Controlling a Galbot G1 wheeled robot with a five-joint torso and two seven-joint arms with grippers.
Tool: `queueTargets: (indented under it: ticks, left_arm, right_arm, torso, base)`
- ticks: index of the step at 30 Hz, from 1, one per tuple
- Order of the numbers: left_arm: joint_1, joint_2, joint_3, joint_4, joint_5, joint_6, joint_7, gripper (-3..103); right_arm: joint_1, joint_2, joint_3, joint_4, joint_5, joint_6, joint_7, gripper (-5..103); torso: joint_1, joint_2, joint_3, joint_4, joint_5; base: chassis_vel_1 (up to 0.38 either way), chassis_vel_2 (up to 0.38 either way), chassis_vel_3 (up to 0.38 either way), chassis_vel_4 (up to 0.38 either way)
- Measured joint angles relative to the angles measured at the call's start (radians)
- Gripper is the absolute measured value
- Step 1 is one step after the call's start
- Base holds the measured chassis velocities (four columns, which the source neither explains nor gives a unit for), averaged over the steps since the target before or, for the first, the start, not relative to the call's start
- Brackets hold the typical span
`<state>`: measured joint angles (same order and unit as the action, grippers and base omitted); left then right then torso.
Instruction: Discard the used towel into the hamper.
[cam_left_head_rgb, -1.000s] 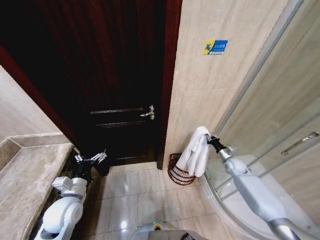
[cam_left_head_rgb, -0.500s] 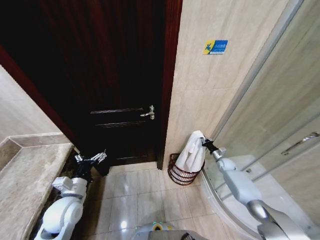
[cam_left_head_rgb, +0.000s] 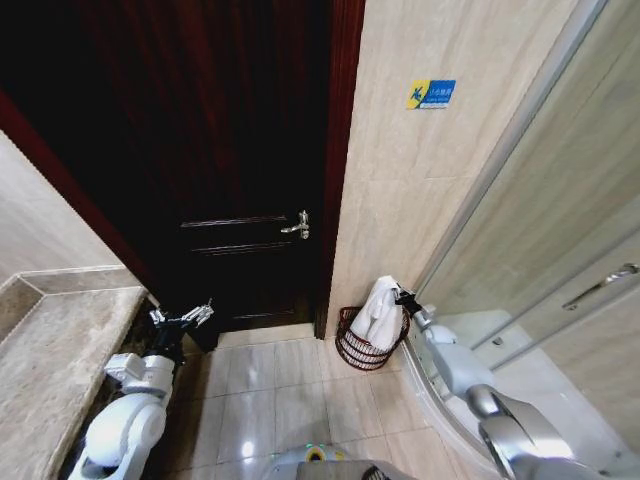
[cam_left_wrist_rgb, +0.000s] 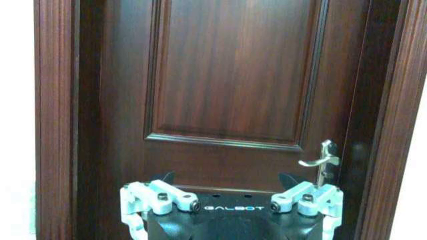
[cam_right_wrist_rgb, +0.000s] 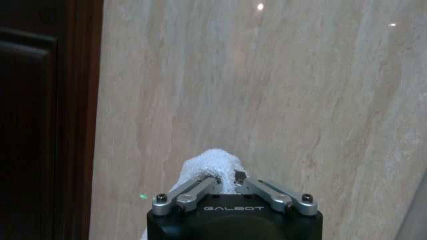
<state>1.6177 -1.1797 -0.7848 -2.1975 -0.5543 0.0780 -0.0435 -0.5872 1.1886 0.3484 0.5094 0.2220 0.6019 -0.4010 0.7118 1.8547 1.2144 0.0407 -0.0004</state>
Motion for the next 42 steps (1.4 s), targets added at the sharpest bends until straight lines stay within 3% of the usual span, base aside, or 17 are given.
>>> queueTargets:
  ticks: [3,6,11,13,16,22,25,27,34,36,37,42]
  left_arm:
    - [0.0,0.0,0.0,0.0,0.0,0.0,0.0,100]
    - [0.0,0.0,0.0,0.0,0.0,0.0,0.0,100]
    - [0.0,0.0,0.0,0.0,0.0,0.0,0.0,100]
    - [0.0,0.0,0.0,0.0,0.0,0.0,0.0,100]
    - [0.0,0.0,0.0,0.0,0.0,0.0,0.0,100]
    - [0.0,0.0,0.0,0.0,0.0,0.0,0.0,100]
    - [0.0,0.0,0.0,0.0,0.0,0.0,0.0,100]
    - [0.0,0.0,0.0,0.0,0.0,0.0,0.0,100]
    - [0.0,0.0,0.0,0.0,0.0,0.0,0.0,100]
    - [0.0,0.0,0.0,0.0,0.0,0.0,0.0,100]
    - [0.0,0.0,0.0,0.0,0.0,0.0,0.0,100]
    - [0.0,0.0,0.0,0.0,0.0,0.0,0.0,100]
  right_arm:
    - [0.014,0.011,0.001,-0.039,0.003,-0.012,0.013,4]
    - [0.027,0.021,-0.012,-0.07,0.04,-0.083,0.026,4]
    - [0.028,0.024,-0.015,-0.069,0.02,-0.153,0.051,1]
    - [0.028,0.023,-0.015,-0.067,0.007,-0.172,0.058,5]
    - [0.038,0.017,-0.014,-0.074,-0.022,-0.229,0.062,22]
    - [0.041,0.013,-0.015,-0.074,-0.046,-0.286,0.045,38]
    - [0.031,0.008,-0.011,-0.065,-0.083,-0.314,0.028,55]
    - [0.029,0.007,-0.005,-0.065,-0.099,-0.317,0.023,55]
    - [0.017,-0.006,0.038,-0.073,-0.183,-0.421,-0.097,88]
    - [0.011,-0.008,0.039,-0.072,-0.195,-0.434,-0.119,88]
    - [0.005,-0.009,0.04,-0.07,-0.208,-0.443,-0.139,97]
    - [0.002,-0.008,0.049,-0.081,-0.246,-0.465,-0.15,100]
  torso:
    - [0.0,0.0,0.0,0.0,0.0004]
    - [0.0,0.0,0.0,0.0,0.0002]
    - [0.0,0.0,0.0,0.0,0.0004]
    - [0.0,0.0,0.0,0.0,0.0003]
    - [0.0,0.0,0.0,0.0,0.0004]
    - [0.0,0.0,0.0,0.0,0.0005]
    - [0.0,0.0,0.0,0.0001,0.0004]
    - [0.0,0.0,0.0,0.0,0.0005]
    - [0.0,0.0,0.0,0.0,0.0003]
    - [0.0,0.0,0.0,-0.0001,0.0003]
    - [0.0,0.0,0.0,-0.0001,0.0004]
    - [0.0,0.0,0.0,0.0001,0.0002]
  base:
    - [0.0,0.0,0.0,0.0]
    - [0.0,0.0,0.0,0.0]
    - [0.0,0.0,0.0,0.0]
    - [0.0,0.0,0.0,0.0]
    - [0.0,0.0,0.0,0.0]
    - [0.0,0.0,0.0,0.0]
    - [0.0,0.0,0.0,0.0]
    - [0.0,0.0,0.0,0.0]
    - [0.0,0.0,0.0,0.0]
    - [0.0,0.0,0.0,0.0]
    - [0.0,0.0,0.0,0.0]
    - [0.0,0.0,0.0,0.0]
